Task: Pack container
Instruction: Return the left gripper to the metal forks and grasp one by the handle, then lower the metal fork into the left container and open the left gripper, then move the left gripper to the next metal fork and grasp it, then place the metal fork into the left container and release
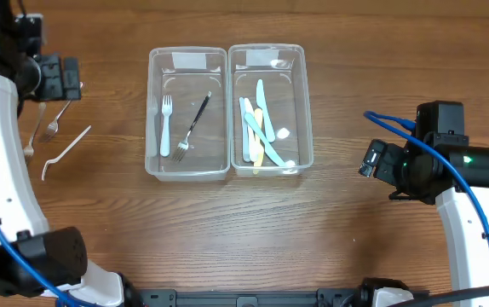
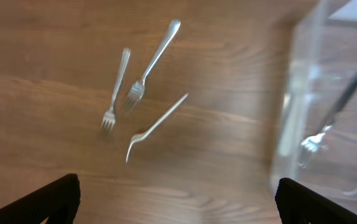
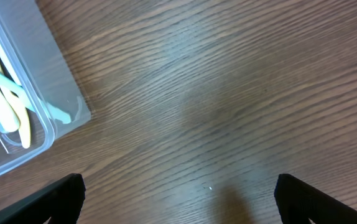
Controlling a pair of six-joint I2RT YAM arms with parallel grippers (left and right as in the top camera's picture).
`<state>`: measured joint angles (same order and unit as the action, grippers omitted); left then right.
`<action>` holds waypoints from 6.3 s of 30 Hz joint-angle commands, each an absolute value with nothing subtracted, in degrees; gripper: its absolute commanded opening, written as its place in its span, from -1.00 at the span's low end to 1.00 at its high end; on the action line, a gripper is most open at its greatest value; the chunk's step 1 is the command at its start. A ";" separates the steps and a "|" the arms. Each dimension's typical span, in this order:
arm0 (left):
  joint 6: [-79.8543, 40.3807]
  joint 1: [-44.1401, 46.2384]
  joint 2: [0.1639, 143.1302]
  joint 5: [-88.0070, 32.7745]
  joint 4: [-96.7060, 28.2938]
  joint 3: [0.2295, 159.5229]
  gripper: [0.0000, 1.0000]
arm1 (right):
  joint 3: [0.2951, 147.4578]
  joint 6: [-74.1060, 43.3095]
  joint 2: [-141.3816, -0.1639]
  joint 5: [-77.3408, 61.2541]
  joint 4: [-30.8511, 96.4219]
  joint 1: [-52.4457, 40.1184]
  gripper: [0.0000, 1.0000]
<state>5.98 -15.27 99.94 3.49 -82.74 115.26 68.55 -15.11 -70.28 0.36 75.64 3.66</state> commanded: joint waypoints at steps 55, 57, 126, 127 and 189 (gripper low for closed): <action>33.19 -25.58 116.88 -1.50 -47.33 76.60 -0.58 | 68.69 -14.76 -69.12 0.80 75.48 3.73 1.00; 32.82 -25.56 116.88 -1.50 -47.29 76.60 -0.63 | 68.69 -14.76 -69.12 0.80 75.46 3.73 1.00; 26.30 -23.68 126.72 -5.63 -64.51 115.61 1.00 | 68.69 -14.79 -69.12 0.32 75.68 3.73 1.00; 27.20 -23.73 128.16 -6.22 -64.03 115.61 1.00 | 68.69 -14.79 -69.12 0.32 75.68 3.73 1.00; -10.55 14.94 117.08 -3.31 -71.24 104.07 -0.92 | 68.69 -14.83 -69.12 0.30 74.81 3.73 1.00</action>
